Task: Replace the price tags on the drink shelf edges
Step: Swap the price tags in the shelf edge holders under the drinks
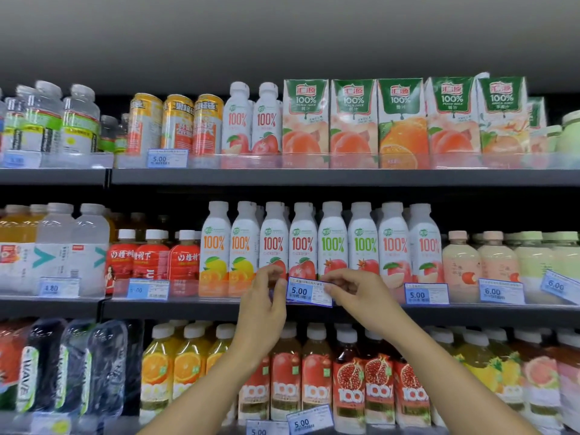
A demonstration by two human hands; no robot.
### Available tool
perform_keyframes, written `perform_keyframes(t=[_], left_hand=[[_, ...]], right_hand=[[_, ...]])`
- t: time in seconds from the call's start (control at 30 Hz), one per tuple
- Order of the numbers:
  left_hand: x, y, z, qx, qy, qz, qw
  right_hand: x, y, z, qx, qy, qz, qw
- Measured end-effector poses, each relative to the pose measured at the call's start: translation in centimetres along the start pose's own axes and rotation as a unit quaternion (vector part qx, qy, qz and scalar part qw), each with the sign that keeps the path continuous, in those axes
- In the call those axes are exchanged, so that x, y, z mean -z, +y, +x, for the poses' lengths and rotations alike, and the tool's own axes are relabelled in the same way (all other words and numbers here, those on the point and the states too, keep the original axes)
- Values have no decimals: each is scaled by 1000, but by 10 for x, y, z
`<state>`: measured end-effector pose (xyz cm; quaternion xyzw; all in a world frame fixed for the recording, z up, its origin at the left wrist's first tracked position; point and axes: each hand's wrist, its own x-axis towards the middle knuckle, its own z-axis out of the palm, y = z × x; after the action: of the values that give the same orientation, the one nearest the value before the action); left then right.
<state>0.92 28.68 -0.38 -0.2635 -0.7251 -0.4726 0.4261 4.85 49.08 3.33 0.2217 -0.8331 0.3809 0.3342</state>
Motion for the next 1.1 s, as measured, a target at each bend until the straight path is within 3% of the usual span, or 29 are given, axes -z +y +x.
perform_keyframes(t=[0.07, 0.17, 0.33, 0.5, 0.77, 0.97, 1.1], left_hand=[[16, -17, -1, -57, 24, 106, 992], [38, -50, -5, -166, 33, 266, 949], [62, -86, -19, -195, 1, 366, 910], [71, -93, -15, -178, 6, 394, 902], [69, -94, -9, -177, 7, 389, 904], [70, -89, -5, -170, 33, 368, 913], [72, -88, -3, -167, 34, 351, 921]], right_hand=[[-4, -4, 1, -7, -6, 6, 1000], [-9, -10, 3, -16, -14, 20, 1000], [-16, -19, 7, -32, -36, 50, 998], [-31, -23, 14, -29, -31, 67, 997], [-81, -42, 34, -12, 57, 54, 997], [-123, -54, 52, 96, 97, -68, 988], [-137, -51, 57, 124, 99, -123, 980]])
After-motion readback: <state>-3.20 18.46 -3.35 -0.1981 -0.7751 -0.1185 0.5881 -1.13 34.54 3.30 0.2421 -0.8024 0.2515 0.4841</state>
